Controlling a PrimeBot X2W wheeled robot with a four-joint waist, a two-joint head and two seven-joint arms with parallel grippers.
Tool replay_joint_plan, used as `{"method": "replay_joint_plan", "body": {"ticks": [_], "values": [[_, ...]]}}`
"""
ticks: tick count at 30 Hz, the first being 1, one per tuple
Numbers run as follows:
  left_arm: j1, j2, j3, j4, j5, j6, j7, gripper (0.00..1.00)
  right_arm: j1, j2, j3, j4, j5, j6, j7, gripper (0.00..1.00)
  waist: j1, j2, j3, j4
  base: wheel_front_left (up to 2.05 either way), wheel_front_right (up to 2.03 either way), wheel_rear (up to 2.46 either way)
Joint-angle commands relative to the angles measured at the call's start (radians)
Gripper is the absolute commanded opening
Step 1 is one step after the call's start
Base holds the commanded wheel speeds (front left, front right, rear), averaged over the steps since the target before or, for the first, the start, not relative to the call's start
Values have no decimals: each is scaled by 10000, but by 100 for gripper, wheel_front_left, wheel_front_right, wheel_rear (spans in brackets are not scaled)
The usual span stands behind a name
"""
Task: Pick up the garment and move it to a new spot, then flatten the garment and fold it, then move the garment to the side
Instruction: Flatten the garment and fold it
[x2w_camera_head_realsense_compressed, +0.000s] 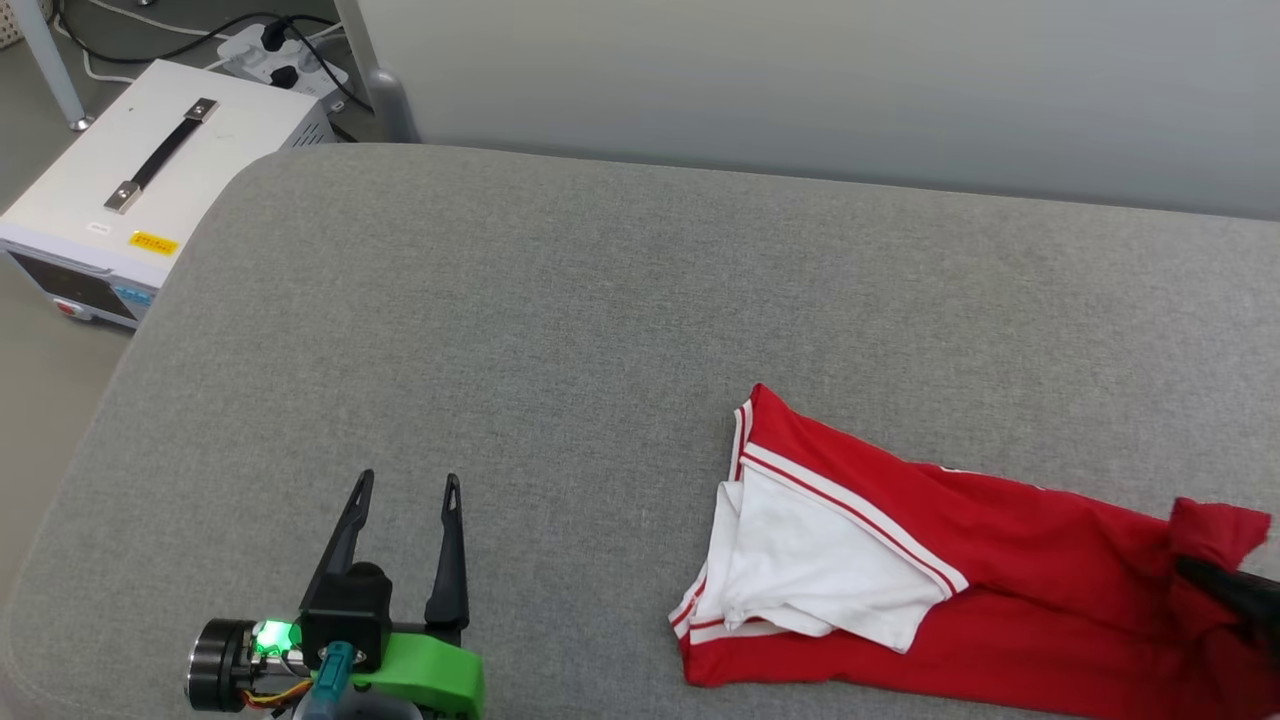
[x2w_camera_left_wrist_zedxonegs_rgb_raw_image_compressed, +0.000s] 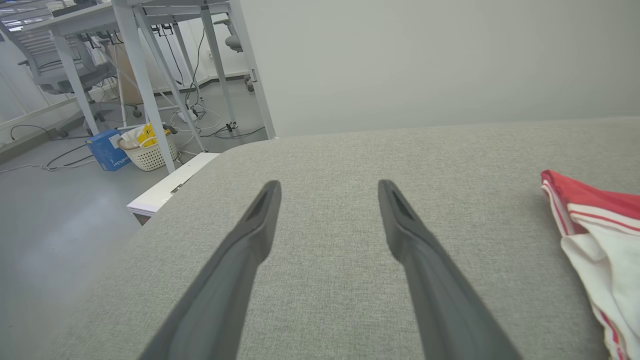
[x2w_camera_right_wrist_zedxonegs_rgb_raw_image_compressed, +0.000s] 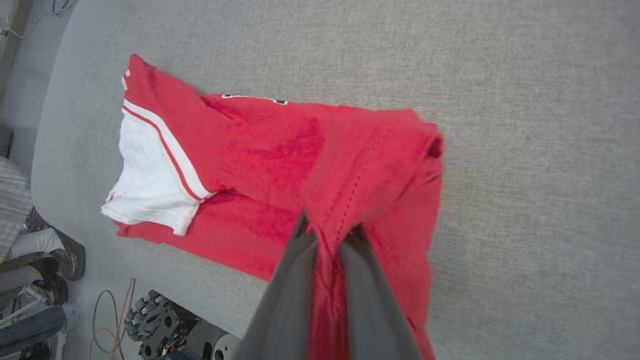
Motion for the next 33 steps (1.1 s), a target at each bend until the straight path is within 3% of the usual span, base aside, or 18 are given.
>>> {"method": "replay_joint_plan", "body": {"ticks": [1,7,18,24,33], "values": [[54,-67,-11,-4,85,-45,-59,100,-66,170,79,-289,5,-7,96,0,0,-1,80,44,0,0,0],[-157,-139,-88,10,111,-58,-59,100,-1235,1255,902,-806,-779,-7,716,0,0,-1,341,121,0,0,0],[-531,-259,-190,95,115,-65,-59,100,-3662,3162,3160,56,-2283,-7,1297,0,0,-1,780,321,0,0,0],[-732,-311,-227,135,120,-56,-59,100,-4661,4025,3987,1212,-2839,-7,853,0,0,-1,1001,390,0,0,0],[-930,-379,-311,233,131,-27,-59,100,-5245,4652,4645,3336,-3652,-7,-492,0,0,-1,1165,446,0,0,0]]}}
